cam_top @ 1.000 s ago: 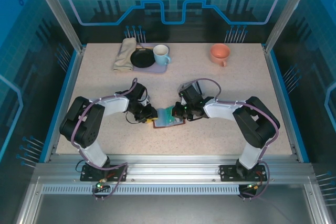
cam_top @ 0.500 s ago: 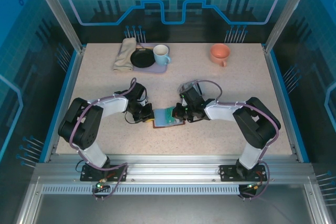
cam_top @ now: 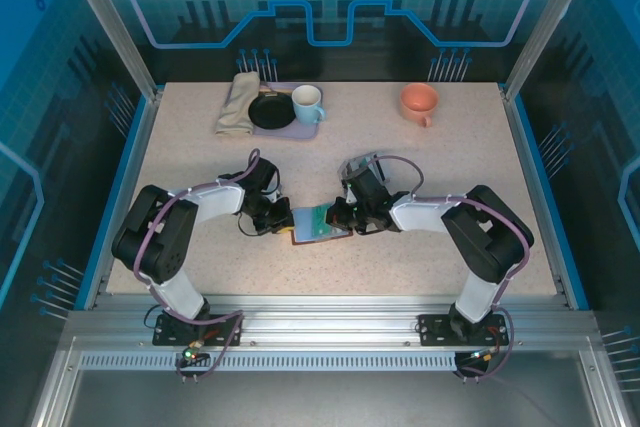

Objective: Put the credit cards into the card holder
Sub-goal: Insert the credit card into the card slot.

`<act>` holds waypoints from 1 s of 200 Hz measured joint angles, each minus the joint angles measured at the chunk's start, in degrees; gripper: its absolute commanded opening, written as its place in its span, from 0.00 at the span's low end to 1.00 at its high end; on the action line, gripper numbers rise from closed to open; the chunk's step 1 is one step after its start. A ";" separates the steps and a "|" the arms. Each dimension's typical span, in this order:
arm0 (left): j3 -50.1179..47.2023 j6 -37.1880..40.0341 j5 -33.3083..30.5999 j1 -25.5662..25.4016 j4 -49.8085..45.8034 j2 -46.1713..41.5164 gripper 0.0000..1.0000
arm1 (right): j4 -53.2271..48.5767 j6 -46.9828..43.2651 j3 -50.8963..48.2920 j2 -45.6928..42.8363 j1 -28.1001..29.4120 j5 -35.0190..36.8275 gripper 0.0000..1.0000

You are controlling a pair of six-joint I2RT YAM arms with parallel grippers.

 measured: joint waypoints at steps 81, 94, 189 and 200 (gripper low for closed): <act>0.00 -0.28 0.63 0.00 0.26 0.20 0.00 | -0.07 -1.27 -1.90 -1.51 -0.15 -1.44 0.00; 0.00 -0.28 0.72 0.00 0.31 0.20 0.00 | 0.11 -1.25 -1.95 -1.44 -0.15 -1.66 0.00; 0.00 -0.28 1.01 0.00 0.28 0.22 0.00 | -0.96 -1.73 2.38 2.36 0.35 -3.37 0.09; 0.00 -0.28 1.01 0.00 0.28 0.22 0.00 | -1.60 -1.97 3.26 2.80 0.68 -3.32 0.11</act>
